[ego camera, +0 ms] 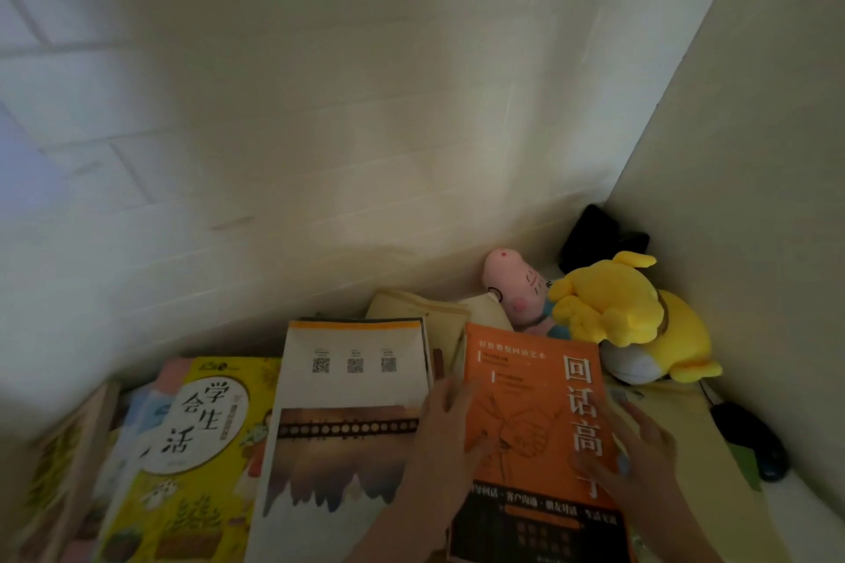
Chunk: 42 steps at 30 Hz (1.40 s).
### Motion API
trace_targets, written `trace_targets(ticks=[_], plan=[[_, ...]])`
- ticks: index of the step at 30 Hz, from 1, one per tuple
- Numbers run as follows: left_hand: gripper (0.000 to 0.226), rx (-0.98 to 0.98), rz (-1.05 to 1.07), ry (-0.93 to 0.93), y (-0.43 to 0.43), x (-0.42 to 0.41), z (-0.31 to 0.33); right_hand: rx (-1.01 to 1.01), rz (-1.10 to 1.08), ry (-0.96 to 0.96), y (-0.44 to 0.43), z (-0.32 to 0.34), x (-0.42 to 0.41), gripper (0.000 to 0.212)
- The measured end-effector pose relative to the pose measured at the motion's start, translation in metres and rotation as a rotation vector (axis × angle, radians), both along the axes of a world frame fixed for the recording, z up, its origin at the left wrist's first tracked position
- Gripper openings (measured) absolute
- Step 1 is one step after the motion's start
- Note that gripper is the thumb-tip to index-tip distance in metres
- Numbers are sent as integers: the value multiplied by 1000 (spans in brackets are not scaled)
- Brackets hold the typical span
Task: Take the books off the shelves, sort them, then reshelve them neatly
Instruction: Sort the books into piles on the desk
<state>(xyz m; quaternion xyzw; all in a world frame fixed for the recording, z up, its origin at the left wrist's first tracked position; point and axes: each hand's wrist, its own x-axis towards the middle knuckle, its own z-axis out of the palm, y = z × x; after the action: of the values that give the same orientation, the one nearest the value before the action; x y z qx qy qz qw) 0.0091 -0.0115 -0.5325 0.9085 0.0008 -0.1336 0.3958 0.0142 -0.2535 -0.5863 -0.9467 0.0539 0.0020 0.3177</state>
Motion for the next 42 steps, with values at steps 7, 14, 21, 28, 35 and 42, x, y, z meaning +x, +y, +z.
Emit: trace_targets(ticks=[7, 14, 21, 28, 35, 42], plan=[[75, 75, 405, -77, 98, -27, 3, 216, 353, -109, 96, 50, -27, 85], [90, 144, 474, 28, 163, -49, -16, 294, 519, 248, 187, 31, -21, 102], [80, -191, 597, 126, 159, -43, -16, 240, 414, 365, 213, 6, -15, 121], [30, -308, 583, 87, 152, -30, -2, 309, 387, 312, 209, -5, -19, 120], [51, -325, 491, 76, 148, -33, -9, 352, 343, 296, 210, -6, -22, 119], [54, -433, 528, -16, 153, -44, -1, 524, 319, 322, 209, 8, -22, 123]])
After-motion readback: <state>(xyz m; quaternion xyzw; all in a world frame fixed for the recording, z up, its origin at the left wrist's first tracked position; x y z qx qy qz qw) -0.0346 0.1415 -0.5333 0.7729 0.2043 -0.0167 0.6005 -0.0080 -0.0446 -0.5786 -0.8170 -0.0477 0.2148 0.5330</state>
